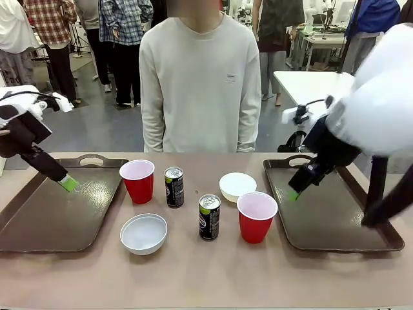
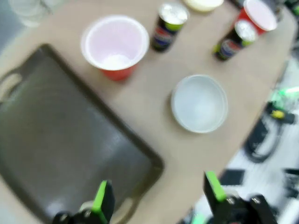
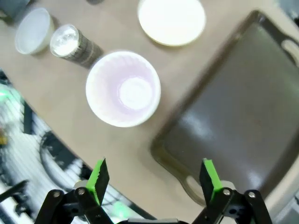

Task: Prepare tableware on both trays.
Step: Pick up a Picnic Bowl from the table and place it on a Handle tray.

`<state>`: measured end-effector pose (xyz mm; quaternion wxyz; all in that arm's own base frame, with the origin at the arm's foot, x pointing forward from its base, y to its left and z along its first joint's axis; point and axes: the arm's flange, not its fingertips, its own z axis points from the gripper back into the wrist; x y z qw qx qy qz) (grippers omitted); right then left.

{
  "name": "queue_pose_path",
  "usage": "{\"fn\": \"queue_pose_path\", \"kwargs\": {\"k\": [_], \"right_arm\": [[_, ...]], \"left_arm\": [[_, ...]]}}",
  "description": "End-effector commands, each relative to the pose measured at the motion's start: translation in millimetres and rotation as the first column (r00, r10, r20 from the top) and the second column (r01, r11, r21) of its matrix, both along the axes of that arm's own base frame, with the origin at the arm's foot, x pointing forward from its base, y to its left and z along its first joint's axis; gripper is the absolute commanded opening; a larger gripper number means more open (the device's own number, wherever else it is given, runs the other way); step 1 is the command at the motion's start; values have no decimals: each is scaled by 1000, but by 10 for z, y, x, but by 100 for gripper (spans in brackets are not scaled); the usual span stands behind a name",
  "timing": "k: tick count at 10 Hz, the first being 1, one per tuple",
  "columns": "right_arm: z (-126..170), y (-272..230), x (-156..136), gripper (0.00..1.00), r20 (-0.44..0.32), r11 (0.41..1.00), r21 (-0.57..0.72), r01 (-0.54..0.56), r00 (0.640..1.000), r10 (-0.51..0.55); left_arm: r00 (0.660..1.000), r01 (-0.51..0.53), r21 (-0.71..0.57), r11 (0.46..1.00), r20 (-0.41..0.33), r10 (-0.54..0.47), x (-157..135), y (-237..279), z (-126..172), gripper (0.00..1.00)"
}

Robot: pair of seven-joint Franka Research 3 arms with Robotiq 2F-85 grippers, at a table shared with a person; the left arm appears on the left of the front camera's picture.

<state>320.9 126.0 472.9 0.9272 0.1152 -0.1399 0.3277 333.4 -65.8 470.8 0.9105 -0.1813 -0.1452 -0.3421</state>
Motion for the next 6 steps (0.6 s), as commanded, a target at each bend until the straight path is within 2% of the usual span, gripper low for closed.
{"fn": "queue_pose_path", "kwargs": {"k": [1,2,3,4,6], "right_arm": [[103,-725,-123,100,-85,883,469,-28,993,76],[-4,-1143,-229,100,-126,785,619,-6,986,108],[-231,-1456,-276,100,-202,717,695,53,972,124],[-361,-1668,-302,100,-229,684,724,87,966,119],[-482,-1955,-323,100,-283,642,749,162,955,90]], "left_arm": [[972,28,-394,919,-203,-116,161,564,-139,100],[965,-10,-579,815,-218,-143,170,766,-255,100],[964,-22,-677,735,-210,-165,125,916,-316,100],[961,-38,-746,665,-209,-179,111,1090,-422,100],[975,-120,-789,602,-207,-77,27,1448,-456,100]]}}
